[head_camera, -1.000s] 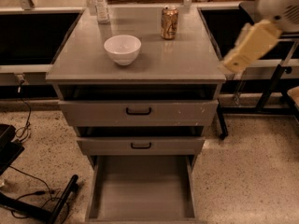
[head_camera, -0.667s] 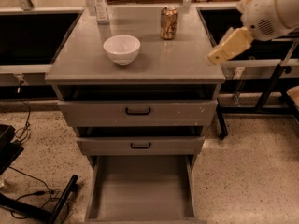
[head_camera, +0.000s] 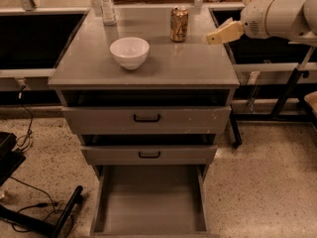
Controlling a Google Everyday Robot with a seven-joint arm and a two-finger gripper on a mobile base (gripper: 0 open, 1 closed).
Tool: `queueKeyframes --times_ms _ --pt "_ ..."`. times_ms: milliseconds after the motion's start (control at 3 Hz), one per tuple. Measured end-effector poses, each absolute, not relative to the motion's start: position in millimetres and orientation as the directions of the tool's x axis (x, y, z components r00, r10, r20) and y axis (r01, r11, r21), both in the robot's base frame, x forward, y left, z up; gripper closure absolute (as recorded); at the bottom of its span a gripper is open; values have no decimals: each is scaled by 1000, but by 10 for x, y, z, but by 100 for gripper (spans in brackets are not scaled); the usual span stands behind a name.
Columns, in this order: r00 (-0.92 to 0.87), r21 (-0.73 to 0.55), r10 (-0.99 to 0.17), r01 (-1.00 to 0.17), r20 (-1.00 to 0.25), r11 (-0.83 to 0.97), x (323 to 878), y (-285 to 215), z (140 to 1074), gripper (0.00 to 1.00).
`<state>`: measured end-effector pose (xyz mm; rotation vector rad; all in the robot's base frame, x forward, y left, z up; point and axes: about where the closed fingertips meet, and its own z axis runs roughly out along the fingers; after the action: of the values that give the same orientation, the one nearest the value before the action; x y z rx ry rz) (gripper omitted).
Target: Place orange can into bottom drawer
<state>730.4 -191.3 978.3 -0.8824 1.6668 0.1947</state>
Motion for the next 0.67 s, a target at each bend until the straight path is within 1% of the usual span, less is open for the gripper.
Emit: queueKeyframes --times_ms 333,667 --pt "-34 -322 -443 -638 -896 700 7303 -1911 9783 0" --pt "-14 -293 -388 -633 -921 717 7587 -1853 9710 0"
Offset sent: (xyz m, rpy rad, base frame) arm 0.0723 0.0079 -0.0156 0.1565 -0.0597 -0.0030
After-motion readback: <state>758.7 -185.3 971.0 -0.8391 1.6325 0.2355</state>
